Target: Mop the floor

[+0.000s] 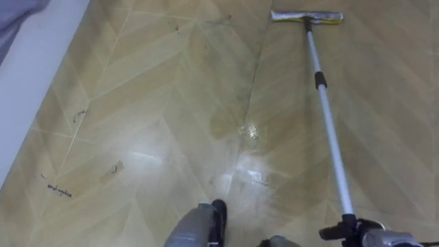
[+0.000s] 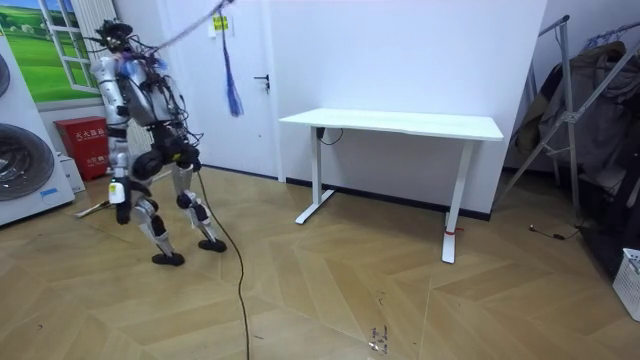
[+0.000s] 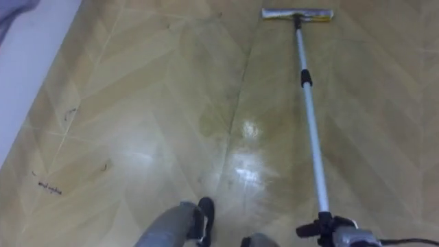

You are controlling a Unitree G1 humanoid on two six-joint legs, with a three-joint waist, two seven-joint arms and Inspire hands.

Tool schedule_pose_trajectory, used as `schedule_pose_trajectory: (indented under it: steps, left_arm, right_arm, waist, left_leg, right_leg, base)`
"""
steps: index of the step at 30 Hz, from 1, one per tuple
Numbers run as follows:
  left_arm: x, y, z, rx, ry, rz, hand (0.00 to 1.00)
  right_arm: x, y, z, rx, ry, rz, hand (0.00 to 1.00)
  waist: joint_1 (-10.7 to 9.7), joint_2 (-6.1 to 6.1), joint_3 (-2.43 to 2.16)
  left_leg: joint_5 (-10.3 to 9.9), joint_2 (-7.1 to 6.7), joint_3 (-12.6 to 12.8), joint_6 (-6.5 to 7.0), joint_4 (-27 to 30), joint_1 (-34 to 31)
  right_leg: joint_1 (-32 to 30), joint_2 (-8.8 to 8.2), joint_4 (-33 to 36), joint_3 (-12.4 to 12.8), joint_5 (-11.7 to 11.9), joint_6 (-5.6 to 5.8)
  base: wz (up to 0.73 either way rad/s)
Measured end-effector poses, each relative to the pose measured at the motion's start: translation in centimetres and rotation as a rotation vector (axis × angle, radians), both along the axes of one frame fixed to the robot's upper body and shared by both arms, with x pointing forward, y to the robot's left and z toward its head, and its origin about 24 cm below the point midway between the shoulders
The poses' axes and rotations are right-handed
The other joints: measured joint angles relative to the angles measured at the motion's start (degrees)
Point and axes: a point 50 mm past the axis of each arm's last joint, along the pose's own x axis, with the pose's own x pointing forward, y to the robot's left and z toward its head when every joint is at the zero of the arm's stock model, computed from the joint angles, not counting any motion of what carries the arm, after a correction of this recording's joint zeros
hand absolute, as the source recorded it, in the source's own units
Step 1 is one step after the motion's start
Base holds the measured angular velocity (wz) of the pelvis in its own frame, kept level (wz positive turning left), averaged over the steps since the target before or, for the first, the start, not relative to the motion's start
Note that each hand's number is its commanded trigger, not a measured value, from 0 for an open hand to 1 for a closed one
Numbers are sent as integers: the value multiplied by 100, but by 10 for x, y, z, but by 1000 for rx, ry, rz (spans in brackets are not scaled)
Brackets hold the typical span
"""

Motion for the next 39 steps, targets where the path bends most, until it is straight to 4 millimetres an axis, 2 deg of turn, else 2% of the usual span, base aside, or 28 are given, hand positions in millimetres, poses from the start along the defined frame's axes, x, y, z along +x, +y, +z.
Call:
schedule_pose_trajectory:
  steps: [1,2,3,4,5,7,9,10,11,12,13,14,16,18,20,22,23,24,25,26,28,29,32,34,35,36,37,39]
  left_arm:
    - [3,-1,1,-5,-13,-17,0]
    - [3,0,1,-4,-15,-19,0]
    - [1,2,1,-2,-10,-16,0]
    - [-3,3,0,2,-3,-12,0]
    - [-5,3,0,5,-2,-11,0]
    - [-13,2,-1,9,8,-7,0]
    - [-18,3,-1,15,14,-3,0]
    - [-23,4,-1,17,36,6,0]
    - [-26,3,-2,15,49,12,0]
    - [-33,1,-3,6,71,27,0]
    - [-36,1,-4,0,81,38,0]
    - [-37,1,-4,1,86,39,0]
    - [-39,1,-5,-8,94,70,0]
    - [-42,-2,-6,-20,100,80,0]
    - [-39,-2,-6,-20,87,74,0]
    - [-36,4,-4,4,55,87,0]
    - [-36,4,-3,2,51,96,0]
    - [-37,5,-3,0,50,103,0]
    - [-39,5,-3,-3,48,103,0]
    - [-39,6,-3,-5,41,101,0]
    - [-30,6,-2,-13,23,91,0]
    - [-27,6,-2,-18,18,87,0]
    - [-20,4,-1,-53,-8,73,0]
    - [-13,4,0,-56,-27,63,0]
    - [-12,5,1,-56,-34,61,0]
    - [-12,5,1,-57,-38,60,0]
    - [-14,5,1,-51,-32,52,0]
    - [-18,6,0,-38,-14,36,0]
  right_arm:
    - [-22,-8,-3,-17,56,-10,100]
    - [-34,-11,-4,-27,90,-13,100]
    - [-60,-17,-7,-44,158,-24,100]
    - [-87,-19,-9,-54,221,-34,100]
    - [-97,-18,-10,-54,243,-38,100]
    - [-126,-10,-14,-32,305,-56,100]
    - [-140,3,-18,3,340,-66,100]
    - [-146,12,-21,30,360,-72,100]
    - [-149,14,-22,40,372,-75,100]
    - [-153,17,-22,53,394,-77,100]
    - [-148,17,-23,52,391,-65,100]
    - [-144,17,-23,49,385,-54,100]
    - [-120,10,-21,16,350,-20,100]
    - [-90,1,-16,-30,302,11,100]
    - [-57,-7,-9,-79,242,33,100]
    - [-3,-11,5,-118,113,51,100]
    - [9,-10,9,-124,84,57,100]
    - [27,-10,15,-129,28,71,100]
    - [38,-9,19,-125,-15,79,100]
    - [46,-7,21,-110,-45,79,100]
    - [49,-4,22,-59,-39,53,100]
    - [43,-3,19,-42,-27,35,100]
    - [27,-4,12,-5,-25,28,100]
    - [15,-6,8,-1,-14,32,100]
    - [12,-6,7,-2,-7,32,100]
    - [4,-7,5,-8,11,32,100]
    - [-2,-8,3,-19,29,35,100]
    - [-15,-11,1,-50,67,41,100]
  waist:
    - [-23,51,-43]
    - [-35,58,-72]
    - [-62,101,-147]
    - [-61,173,-216]
    - [-58,213,-241]
    - [-213,408,-231]
    - [-296,429,-220]
    - [-350,416,-206]
    - [-359,395,-186]
    - [-358,447,-223]
    - [-351,492,-208]
    - [-357,500,-198]
    - [-376,472,-176]
    - [-347,442,-159]
    - [-304,358,-122]
    - [-84,154,13]
    - [-3,128,23]
    - [80,92,38]
    - [151,54,15]
    - [164,19,-35]
    - [182,-86,-24]
    - [182,-111,-23]
    - [166,-155,-23]
    - [124,-89,-32]
    - [123,-58,-34]
    - [137,15,-37]
    - [147,101,-51]
    - [97,219,-63]
  left_leg:
    - [-180,-78,14,74,113,86]
    - [-259,-129,12,105,148,148]
    - [-436,-199,-9,151,178,288]
    - [-564,-217,-63,169,163,427]
    - [-609,-212,-94,171,136,485]
    - [-672,-168,-166,180,-67,771]
    - [-758,-115,-164,118,-199,960]
    - [-856,-83,-158,59,-230,1111]
    - [-934,-54,-168,22,-203,1180]
    - [-1101,34,-221,-83,-76,1255]
    - [-1234,122,-240,-209,112,1286]
    - [-1251,177,-227,-246,300,1254]
    - [-1107,330,-182,-483,1295,937]
    - [-908,361,-174,-566,1875,742]
    - [-949,356,-150,-532,1823,488]
    - [-904,311,-167,-564,1000,-123]
    - [-821,309,-174,-645,722,-251]
    - [-365,262,-187,-567,459,-466]
    - [-27,230,-227,-453,306,-510]
    - [110,153,-223,-282,303,-423]
    - [42,81,-162,-130,343,-324]
    - [0,59,-150,-104,351,-288]
    - [-276,35,2,22,379,-116]
    - [-433,-33,18,119,384,40]
    - [-474,-32,11,140,383,90]
    - [-558,-22,-27,175,367,218]
    - [-614,-17,-72,199,270,372]
    - [-595,-15,-104,210,46,633]
  right_leg:
    - [-59,-65,379,75,113,209]
    - [-113,-83,579,153,190,331]
    - [-215,-67,980,262,440,450]
    - [-352,-35,1318,342,680,463]
    - [-444,10,1383,375,685,460]
    - [-918,43,1002,447,648,436]
    - [-1223,7,120,443,717,404]
    - [-1265,9,-531,429,911,351]
    - [-1275,11,-646,414,1113,329]
    - [-1175,39,-678,276,1209,247]
    - [-1103,80,-605,159,1193,149]
    - [-1082,119,-539,146,1144,59]
    - [-1025,186,-163,117,815,-46]
    - [-969,230,35,151,566,-148]
    - [-951,226,134,228,422,-125]
    - [-915,247,139,262,381,-140]
    - [-882,259,137,262,350,-143]
    - [-753,269,132,269,247,-100]
    - [-607,254,116,274,123,-31]
    - [-508,200,127,268,7,61]
    - [-394,95,137,266,-49,146]
    - [-348,82,137,272,-47,151]
    - [-254,-19,241,270,34,312]
    - [-180,-90,385,180,153,511]
    - [-182,-90,459,184,230,555]
    - [-245,-74,649,204,465,563]
    - [-282,-22,661,266,551,576]
    - [-418,29,212,310,555,573]
  base:
    - [19]
    - [16]
    - [5]
    - [-3]
    - [-14]
    - [0]
    - [-7]
    - [-13]
    - [-12]
    - [-20]
    - [-22]
    - [-11]
    - [0]
    - [-4]
    - [7]
    - [-24]
    - [-26]
    - [-5]
    - [12]
    - [23]
    - [27]
    - [21]
    - [-10]
    - [-3]
    - [-4]
    - [-13]
    - [-14]
    - [6]
